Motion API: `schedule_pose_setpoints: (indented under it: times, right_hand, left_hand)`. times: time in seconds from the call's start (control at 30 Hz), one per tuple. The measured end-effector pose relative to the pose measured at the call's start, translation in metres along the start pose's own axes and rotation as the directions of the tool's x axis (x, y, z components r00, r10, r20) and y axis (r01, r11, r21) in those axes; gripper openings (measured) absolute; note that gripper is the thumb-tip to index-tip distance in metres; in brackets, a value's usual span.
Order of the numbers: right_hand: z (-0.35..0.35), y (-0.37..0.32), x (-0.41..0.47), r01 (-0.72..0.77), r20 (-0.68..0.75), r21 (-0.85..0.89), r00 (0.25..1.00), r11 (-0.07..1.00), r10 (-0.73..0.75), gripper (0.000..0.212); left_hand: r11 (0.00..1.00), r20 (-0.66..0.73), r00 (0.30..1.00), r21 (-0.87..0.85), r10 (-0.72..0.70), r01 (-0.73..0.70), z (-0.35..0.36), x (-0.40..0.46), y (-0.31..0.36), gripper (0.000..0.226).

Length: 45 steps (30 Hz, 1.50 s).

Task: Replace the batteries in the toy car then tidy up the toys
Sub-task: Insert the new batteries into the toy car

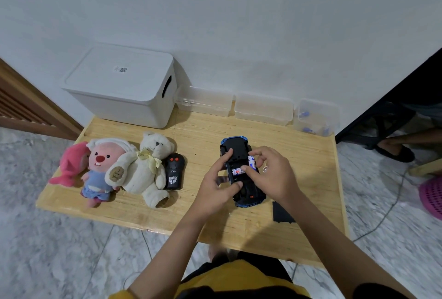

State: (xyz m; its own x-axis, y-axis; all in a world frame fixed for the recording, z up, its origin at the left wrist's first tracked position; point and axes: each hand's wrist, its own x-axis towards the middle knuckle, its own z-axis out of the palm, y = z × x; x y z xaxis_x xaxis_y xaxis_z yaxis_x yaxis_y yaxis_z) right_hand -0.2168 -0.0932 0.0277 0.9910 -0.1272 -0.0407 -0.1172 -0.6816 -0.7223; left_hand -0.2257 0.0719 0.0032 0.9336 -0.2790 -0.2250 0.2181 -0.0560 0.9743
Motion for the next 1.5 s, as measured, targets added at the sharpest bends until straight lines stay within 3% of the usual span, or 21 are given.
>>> schedule_pose_setpoints:
  times: [0.17, 0.33, 0.6, 0.8, 0.93, 1.2, 1.33, 1.5]
  right_hand:
    - [0.001, -0.003, -0.004, 0.045, -0.008, -0.02, 0.999, 0.999, -0.045, 0.026]
    - [-0.003, -0.009, -0.008, 0.008, -0.081, 0.098, 0.997, 0.995, 0.0, 0.019]
    - [0.001, -0.007, -0.006, -0.045, -0.187, 0.191, 0.979, 0.981, 0.081, 0.017]
    - [0.003, -0.008, -0.004, 0.013, -0.214, 0.168, 0.977, 0.986, 0.023, 0.011]
    - [0.005, -0.007, -0.001, -0.066, -0.184, 0.216, 0.977, 0.974, 0.107, 0.011]
    - [0.011, -0.013, -0.005, 0.005, -0.173, -0.006, 0.985, 1.0, -0.006, 0.017]
    - [0.009, -0.019, -0.006, 0.113, -0.185, -0.1, 0.974, 0.988, -0.13, 0.016]
    - [0.0, -0.02, 0.002, 0.072, -0.063, -0.102, 0.995, 0.992, -0.079, 0.019]
  left_hand:
    - [1.0, -0.011, 1.0, 0.019, 0.001, 0.0, -0.001, -0.002, -0.001, 0.073]
    - [0.999, -0.037, 0.999, 0.037, 0.009, -0.008, -0.002, -0.002, 0.0, 0.075]
    - [0.999, -0.047, 0.999, 0.033, -0.012, 0.013, 0.0, -0.002, -0.004, 0.103]
    - [1.0, -0.08, 0.997, 0.024, -0.007, 0.009, 0.002, -0.003, -0.002, 0.103]
    - [1.0, -0.102, 0.995, -0.002, 0.017, -0.017, 0.004, -0.004, 0.001, 0.101]
    - [0.997, -0.129, 0.99, -0.047, 0.061, -0.067, 0.006, -0.007, 0.009, 0.098]
    - [0.995, -0.142, 0.985, -0.027, 0.095, -0.099, 0.007, -0.007, 0.015, 0.098]
    - [0.995, -0.107, 0.99, 0.037, 0.096, -0.092, 0.003, -0.004, 0.019, 0.096]
